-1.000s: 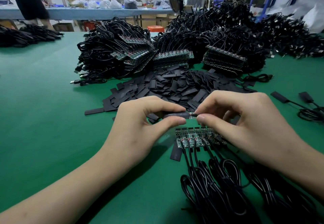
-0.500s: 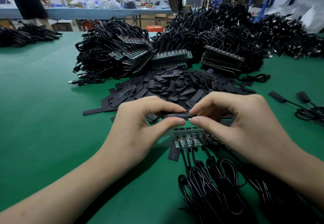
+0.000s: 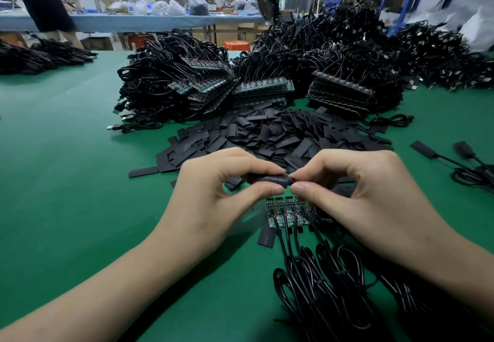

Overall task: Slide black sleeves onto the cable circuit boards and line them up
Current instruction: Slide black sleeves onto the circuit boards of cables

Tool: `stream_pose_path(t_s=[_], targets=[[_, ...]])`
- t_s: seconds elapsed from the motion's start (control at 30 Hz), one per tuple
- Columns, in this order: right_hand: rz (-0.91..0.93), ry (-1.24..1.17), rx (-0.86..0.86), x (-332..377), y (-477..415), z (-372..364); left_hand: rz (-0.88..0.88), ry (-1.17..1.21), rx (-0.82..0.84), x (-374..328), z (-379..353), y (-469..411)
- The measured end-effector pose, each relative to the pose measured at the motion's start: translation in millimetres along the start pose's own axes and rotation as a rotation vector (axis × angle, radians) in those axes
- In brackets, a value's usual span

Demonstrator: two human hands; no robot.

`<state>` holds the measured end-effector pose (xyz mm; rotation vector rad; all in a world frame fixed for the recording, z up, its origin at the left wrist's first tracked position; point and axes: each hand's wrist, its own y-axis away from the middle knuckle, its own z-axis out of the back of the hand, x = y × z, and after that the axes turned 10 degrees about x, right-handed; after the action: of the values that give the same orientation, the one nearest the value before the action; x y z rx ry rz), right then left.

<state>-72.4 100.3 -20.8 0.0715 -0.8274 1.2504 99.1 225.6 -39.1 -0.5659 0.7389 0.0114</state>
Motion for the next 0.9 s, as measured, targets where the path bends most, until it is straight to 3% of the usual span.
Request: stream_pose_path(t_s=[0.23,0.37,0.6,0.9], targets=[[-0.088,-0.288,-0.008,0.3,-0.5,-3.4,0.015,0.043,-0.228,-2.5,-0.2,-0.1],[-0.105,-0.434,0.006,1.3,-0.9,-4.1,0.013,-0.017,-0.229,-2.6,-0.6,-0.2],[-0.019,-0.052,-0.079,5.5,1.4,-6.5,0.056,0.036,-0.111,-6.2,-4.3,0.9],[-0.049,-0.125,-0.054,5.1,1.4,-5.7,0.023,0.001,-0.144,-6.9,-1.3,0.2]])
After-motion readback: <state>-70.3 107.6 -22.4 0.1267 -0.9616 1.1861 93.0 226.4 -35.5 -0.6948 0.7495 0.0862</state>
